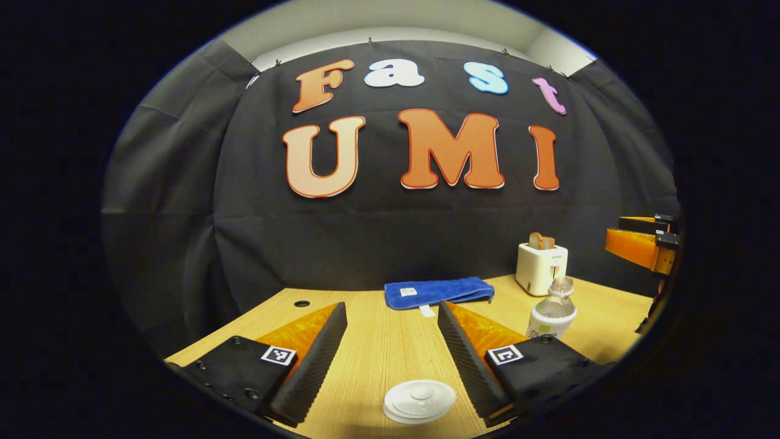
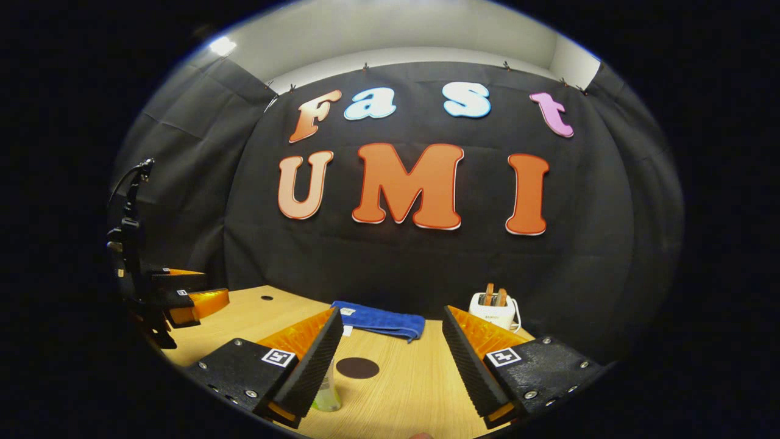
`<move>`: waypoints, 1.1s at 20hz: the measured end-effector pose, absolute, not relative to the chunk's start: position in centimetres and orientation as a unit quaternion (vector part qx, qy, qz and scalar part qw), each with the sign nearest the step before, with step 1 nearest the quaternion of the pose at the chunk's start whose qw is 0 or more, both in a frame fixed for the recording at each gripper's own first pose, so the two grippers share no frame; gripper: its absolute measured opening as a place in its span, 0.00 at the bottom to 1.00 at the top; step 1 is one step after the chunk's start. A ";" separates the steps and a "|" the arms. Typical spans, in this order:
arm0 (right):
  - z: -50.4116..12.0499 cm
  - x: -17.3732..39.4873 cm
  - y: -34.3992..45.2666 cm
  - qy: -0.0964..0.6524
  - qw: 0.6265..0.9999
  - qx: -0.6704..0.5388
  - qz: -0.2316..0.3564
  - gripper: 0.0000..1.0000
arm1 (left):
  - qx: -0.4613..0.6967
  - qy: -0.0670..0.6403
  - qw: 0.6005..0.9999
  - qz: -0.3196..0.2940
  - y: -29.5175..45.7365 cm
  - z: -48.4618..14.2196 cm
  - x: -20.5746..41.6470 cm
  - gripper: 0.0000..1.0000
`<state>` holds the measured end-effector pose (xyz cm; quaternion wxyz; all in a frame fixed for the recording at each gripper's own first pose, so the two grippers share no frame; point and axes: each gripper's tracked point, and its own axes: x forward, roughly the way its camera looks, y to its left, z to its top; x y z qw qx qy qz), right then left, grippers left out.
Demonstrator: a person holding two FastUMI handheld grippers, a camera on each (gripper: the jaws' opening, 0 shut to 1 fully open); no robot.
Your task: Open the teacup lid with one hand, grasp the water bottle and pour water into the teacup with the other hand; after pouring, place the water bottle on the coaster and then close the teacup lid.
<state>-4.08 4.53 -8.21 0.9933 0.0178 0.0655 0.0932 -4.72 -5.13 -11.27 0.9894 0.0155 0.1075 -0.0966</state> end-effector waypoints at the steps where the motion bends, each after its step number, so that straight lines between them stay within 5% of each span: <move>1: -9.0 -4.4 4.9 0.073 0.992 0.023 0.100 0.98 | 0.020 0.115 0.988 -0.100 -5.4 -12.0 -4.8 0.98; 11: -16.2 -6.5 8.7 0.150 0.975 0.021 0.160 0.98 | 0.035 0.210 0.969 -0.124 -6.7 -20.1 -7.2 0.97; 15: -18.0 -6.5 9.2 0.171 0.971 0.024 0.166 0.98 | 0.049 0.227 0.963 -0.134 -7.3 -22.1 -7.5 0.87; 16: -18.2 -6.6 9.2 0.174 0.970 0.026 0.168 0.98 | 0.050 0.230 0.962 -0.138 -7.5 -22.3 -7.4 0.77; 18: -18.6 -6.5 9.2 0.178 0.969 0.027 0.168 0.98 | 0.048 0.240 0.959 -0.145 -7.9 -23.1 -7.4 0.79; 22: -19.3 -6.5 9.0 0.187 0.968 0.027 0.167 0.98 | 0.045 0.247 0.957 -0.146 -8.1 -23.7 -7.0 0.59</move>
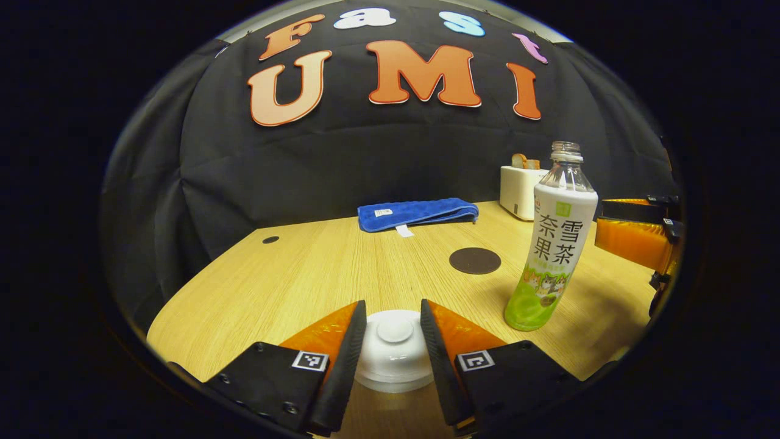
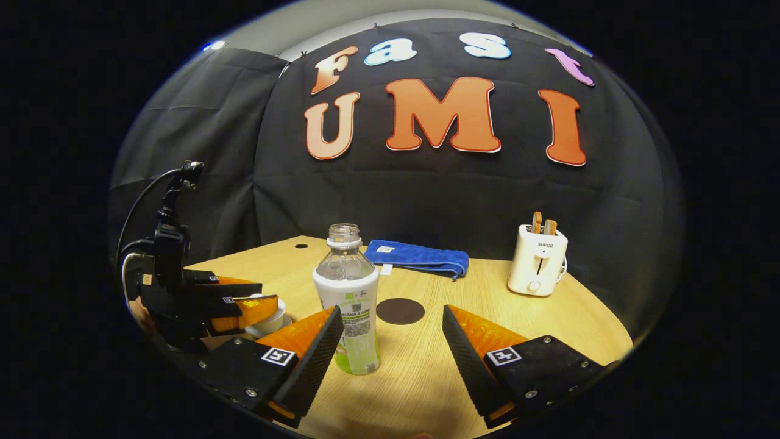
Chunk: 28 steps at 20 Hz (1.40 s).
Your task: Open the teacup lid with one hand, grasp the water bottle and pour water into the teacup with the other hand; after pouring, place the water bottle on the coaster and then close the teacup lid.
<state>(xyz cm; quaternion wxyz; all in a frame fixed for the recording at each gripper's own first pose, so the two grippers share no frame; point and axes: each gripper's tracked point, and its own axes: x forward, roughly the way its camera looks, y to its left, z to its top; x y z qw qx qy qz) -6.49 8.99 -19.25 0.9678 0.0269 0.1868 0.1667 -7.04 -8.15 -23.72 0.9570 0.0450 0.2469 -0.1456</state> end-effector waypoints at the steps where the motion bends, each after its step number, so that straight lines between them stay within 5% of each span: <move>1: -19.4 -6.4 9.0 0.190 0.967 0.027 0.167 0.98 | 0.045 0.250 0.956 -0.143 -8.1 -23.7 -7.0 0.59; 8: -19.9 -6.4 9.3 0.195 0.965 0.026 0.173 0.98 | 0.040 0.244 0.959 -0.137 -7.8 -23.6 -6.6 0.40; 9: -19.9 -6.3 9.4 0.196 0.964 0.025 0.175 0.98 | 0.037 0.243 0.960 -0.137 -7.8 -23.6 -6.6 0.31; 14: -20.7 -6.3 11.2 0.206 0.957 0.016 0.203 0.98 | 0.045 0.216 0.967 -0.124 -7.0 -21.8 -6.0 0.28; 16: -21.1 -6.4 12.3 0.211 0.953 0.010 0.217 0.98 | 0.040 0.200 0.972 -0.114 -6.1 -20.6 -5.7 0.34; 19: -22.2 -5.8 13.4 0.222 0.950 0.002 0.221 0.99 | 0.038 0.184 0.977 -0.099 -4.9 -19.5 -5.2 0.28; 20: -22.4 -5.6 13.8 0.226 0.948 0.000 0.224 0.99 | 0.037 0.179 0.979 -0.093 -4.2 -19.0 -5.1 0.34; 21: -23.0 -5.5 14.2 0.234 0.945 0.000 0.227 0.99 | 0.036 0.174 0.980 -0.087 -3.6 -18.6 -5.0 0.28; 25: -24.8 -5.0 15.3 0.257 0.939 0.000 0.228 0.94 | 0.040 0.153 0.985 -0.063 -1.1 -17.1 -4.4 0.34; 28: -26.2 -4.8 15.4 0.278 0.936 -0.011 0.216 0.80 | 0.031 0.150 0.987 -0.052 0.1 -17.0 -4.3 0.31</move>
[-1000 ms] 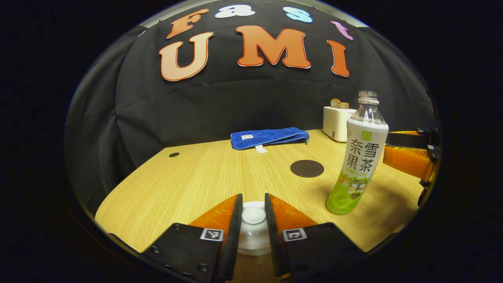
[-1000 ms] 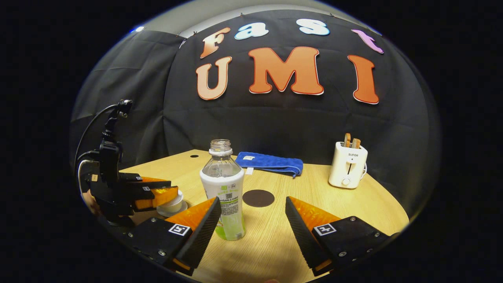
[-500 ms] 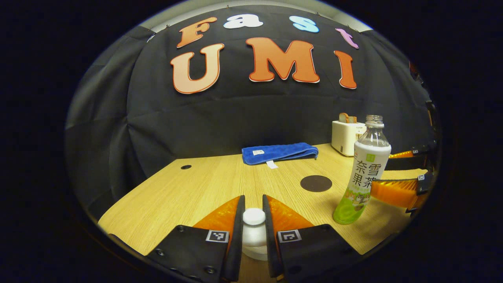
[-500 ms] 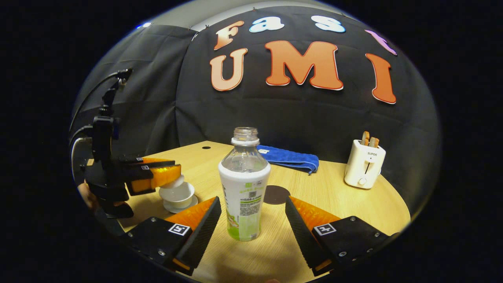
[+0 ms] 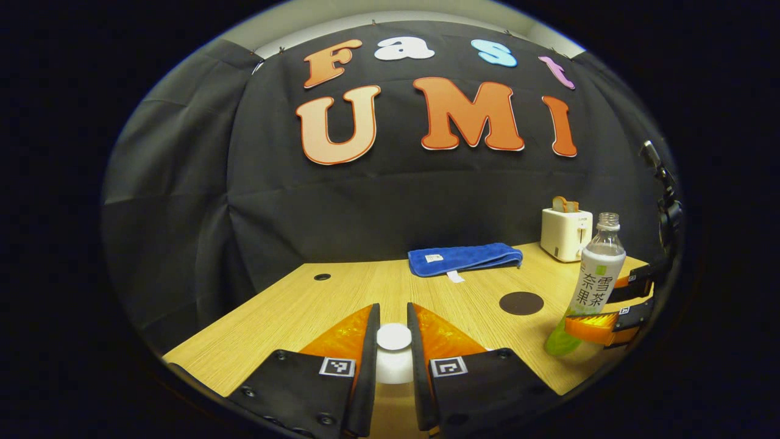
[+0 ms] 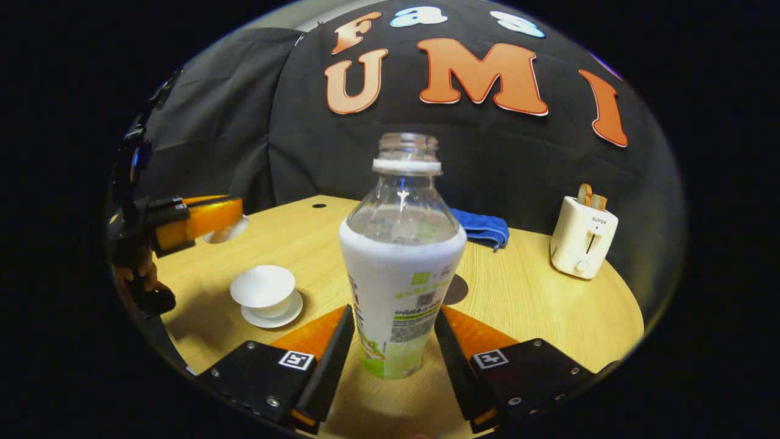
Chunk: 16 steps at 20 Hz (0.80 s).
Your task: Open the teacup lid with one hand, grasp the water bottle and pour water into the teacup with the other hand; after pouring, place the water bottle on the coaster and then close the teacup lid.
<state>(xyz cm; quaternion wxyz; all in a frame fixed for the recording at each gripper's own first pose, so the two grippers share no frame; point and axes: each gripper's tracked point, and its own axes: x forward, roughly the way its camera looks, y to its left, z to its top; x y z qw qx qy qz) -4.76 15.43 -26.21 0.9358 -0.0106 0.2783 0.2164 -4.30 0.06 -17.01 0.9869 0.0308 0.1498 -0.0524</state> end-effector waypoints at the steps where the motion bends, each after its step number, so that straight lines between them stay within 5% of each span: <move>1: -26.2 -4.5 15.7 0.277 0.937 -0.007 0.215 0.75 | 0.028 0.150 0.987 -0.049 0.6 -17.0 -4.3 0.31; 3: -26.3 -4.3 15.9 0.282 0.935 -0.010 0.214 0.67 | 0.021 0.155 0.987 -0.046 1.2 -17.4 -4.4 0.31; 16: -24.1 -1.7 15.1 0.201 0.911 -0.302 0.195 0.64 | 0.028 0.155 0.987 -0.011 5.6 -17.8 -4.9 0.31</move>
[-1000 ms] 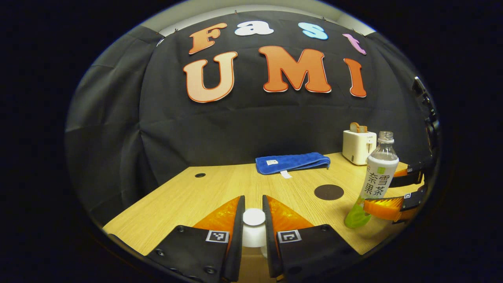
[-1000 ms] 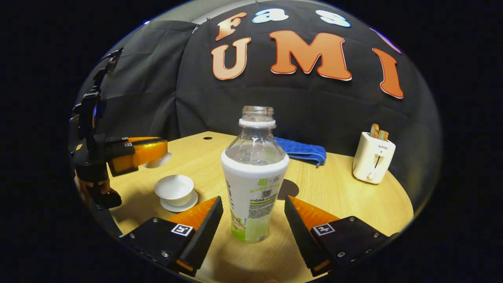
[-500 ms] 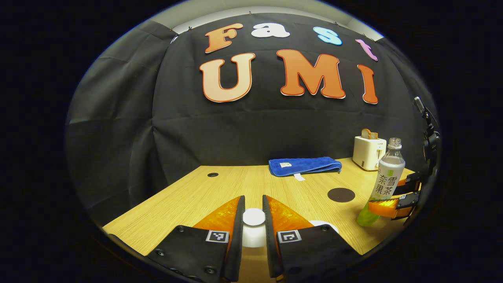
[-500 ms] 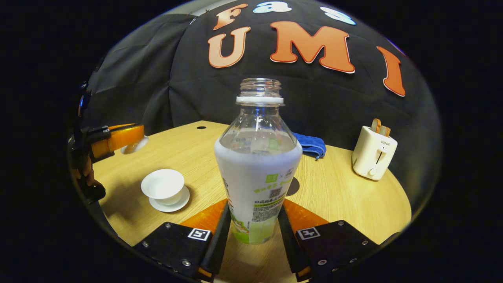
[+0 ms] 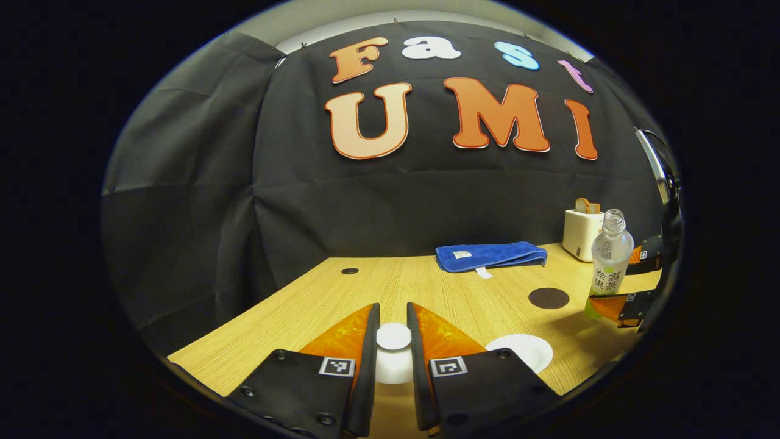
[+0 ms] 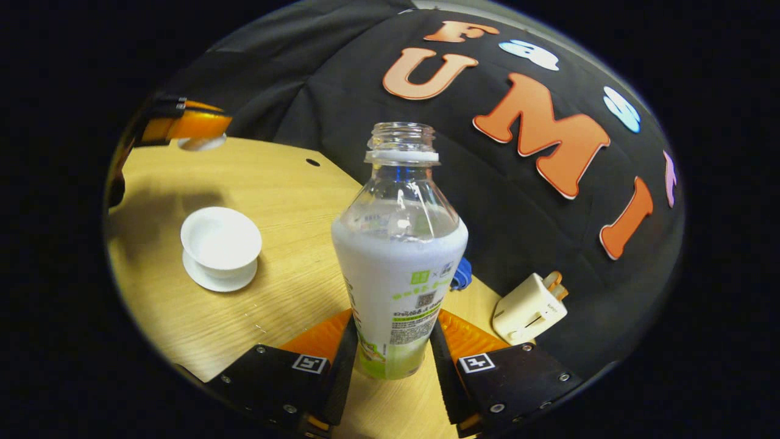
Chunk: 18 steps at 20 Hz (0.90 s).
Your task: Open the teacup lid with one hand, grasp the water bottle and pour water into the teacup with the other hand; after pouring, place the water bottle on the coaster and then close the teacup lid.
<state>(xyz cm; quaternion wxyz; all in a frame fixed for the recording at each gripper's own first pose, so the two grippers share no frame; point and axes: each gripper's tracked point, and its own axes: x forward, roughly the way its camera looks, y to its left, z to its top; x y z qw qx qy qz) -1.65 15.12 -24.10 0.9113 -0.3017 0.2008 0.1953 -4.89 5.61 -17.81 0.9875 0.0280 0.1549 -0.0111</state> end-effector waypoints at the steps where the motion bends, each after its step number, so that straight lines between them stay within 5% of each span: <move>1: -24.1 -1.4 15.1 0.193 0.907 -0.323 0.191 0.64 | 0.028 0.156 0.987 -0.010 5.8 -18.0 -5.0 0.31; 18: -23.5 -0.9 16.5 0.076 0.794 -0.575 0.182 0.64 | 0.034 0.155 0.987 0.004 7.4 -18.4 -5.7 0.31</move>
